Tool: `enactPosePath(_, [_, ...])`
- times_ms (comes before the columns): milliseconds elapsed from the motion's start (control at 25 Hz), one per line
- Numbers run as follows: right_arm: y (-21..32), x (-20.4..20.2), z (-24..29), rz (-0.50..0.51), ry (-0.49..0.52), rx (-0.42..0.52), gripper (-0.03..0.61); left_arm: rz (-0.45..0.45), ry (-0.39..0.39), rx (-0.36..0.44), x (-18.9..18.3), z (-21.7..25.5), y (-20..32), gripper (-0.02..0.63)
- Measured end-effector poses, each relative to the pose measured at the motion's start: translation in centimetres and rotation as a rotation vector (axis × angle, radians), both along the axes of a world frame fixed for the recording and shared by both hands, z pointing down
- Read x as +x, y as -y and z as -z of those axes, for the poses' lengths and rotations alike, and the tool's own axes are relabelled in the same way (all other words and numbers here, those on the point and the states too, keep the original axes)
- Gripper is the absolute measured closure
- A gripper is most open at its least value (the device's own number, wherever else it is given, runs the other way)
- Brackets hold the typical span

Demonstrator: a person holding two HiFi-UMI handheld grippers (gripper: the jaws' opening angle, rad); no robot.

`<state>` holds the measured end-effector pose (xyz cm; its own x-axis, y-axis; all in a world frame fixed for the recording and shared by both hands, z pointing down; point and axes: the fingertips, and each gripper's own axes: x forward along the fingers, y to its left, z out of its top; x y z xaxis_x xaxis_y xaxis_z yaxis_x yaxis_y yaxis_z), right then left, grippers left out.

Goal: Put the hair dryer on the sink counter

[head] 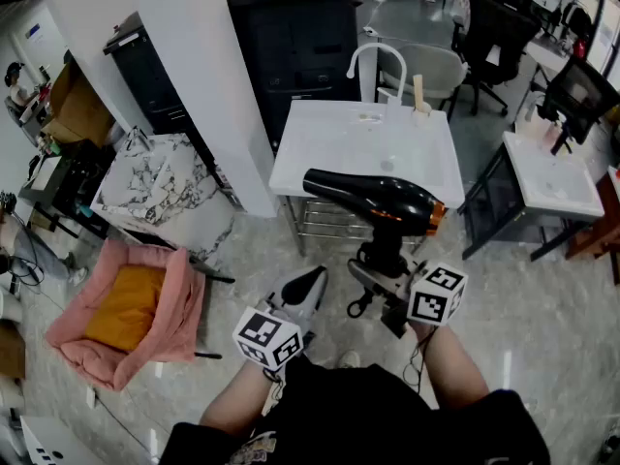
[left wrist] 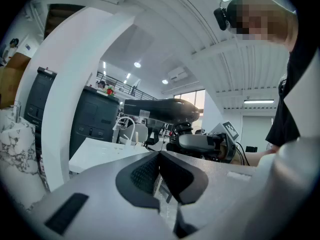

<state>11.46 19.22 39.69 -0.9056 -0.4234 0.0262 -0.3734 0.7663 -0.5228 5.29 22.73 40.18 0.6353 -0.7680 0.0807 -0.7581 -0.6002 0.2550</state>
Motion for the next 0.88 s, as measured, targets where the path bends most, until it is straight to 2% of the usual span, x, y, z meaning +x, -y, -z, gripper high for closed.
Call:
enactPosePath(240, [0.0, -0.1, 0.2, -0.004, 0.012, 0.013, 0.350, -0.001, 0.007, 0.007, -0.2, -0.2, 0.0, 0.611])
enactPosePath(400, [-0.1, 0.0, 0.1, -0.004, -0.015, 0.033, 0.350, 0.003, 0.009, 0.010, -0.4, -0.1, 0.1, 0.611])
enactPosePath(880, [0.5, 1.4, -0.5, -0.004, 0.003, -0.009, 0.350, 0.029, 0.015, 0.009, 0.5, -0.1, 0.6, 0.611])
